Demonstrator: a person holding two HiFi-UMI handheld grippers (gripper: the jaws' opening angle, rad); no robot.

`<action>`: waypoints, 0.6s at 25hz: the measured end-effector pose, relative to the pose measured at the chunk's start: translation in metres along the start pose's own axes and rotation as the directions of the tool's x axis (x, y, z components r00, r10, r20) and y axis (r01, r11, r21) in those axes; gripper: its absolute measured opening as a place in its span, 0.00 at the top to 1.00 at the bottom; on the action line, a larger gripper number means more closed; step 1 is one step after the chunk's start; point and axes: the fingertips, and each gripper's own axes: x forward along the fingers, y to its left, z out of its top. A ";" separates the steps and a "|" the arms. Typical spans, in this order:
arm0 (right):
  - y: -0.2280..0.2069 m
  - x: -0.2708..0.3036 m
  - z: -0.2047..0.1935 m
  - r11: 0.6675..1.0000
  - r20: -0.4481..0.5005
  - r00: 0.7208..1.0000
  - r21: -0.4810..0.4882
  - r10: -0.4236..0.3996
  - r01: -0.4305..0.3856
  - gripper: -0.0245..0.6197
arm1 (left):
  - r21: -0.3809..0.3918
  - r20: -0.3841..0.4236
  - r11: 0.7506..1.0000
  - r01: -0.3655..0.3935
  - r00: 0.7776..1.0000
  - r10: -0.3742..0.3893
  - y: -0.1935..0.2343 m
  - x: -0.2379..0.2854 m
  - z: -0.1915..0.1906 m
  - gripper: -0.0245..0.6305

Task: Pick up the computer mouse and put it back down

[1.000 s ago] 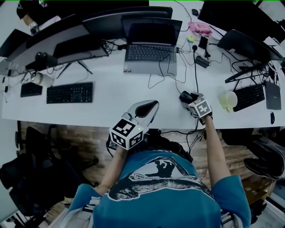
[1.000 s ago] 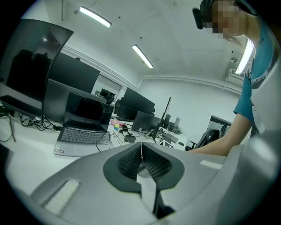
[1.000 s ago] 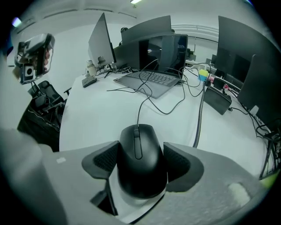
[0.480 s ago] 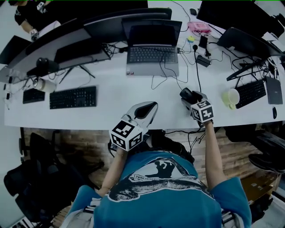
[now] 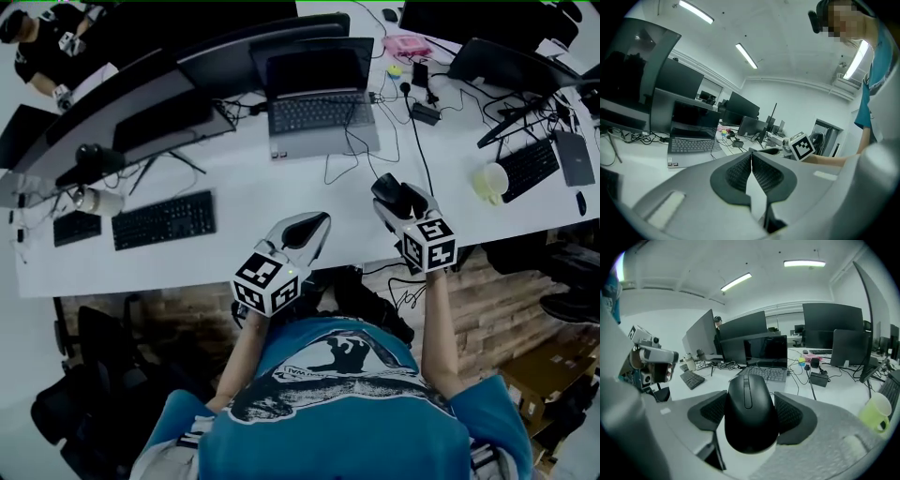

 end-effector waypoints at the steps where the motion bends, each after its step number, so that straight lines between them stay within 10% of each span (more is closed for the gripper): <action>1: 0.007 -0.004 0.004 1.000 0.016 1.000 0.007 -0.006 0.005 0.47 | 0.002 -0.002 1.000 0.008 1.000 -0.008 0.001 -0.003 -0.001 0.94; 15: 0.099 -0.047 0.023 0.995 0.133 0.987 0.056 -0.088 0.081 0.47 | 0.031 -0.025 0.995 0.092 0.996 -0.091 0.007 -0.066 -0.020 0.94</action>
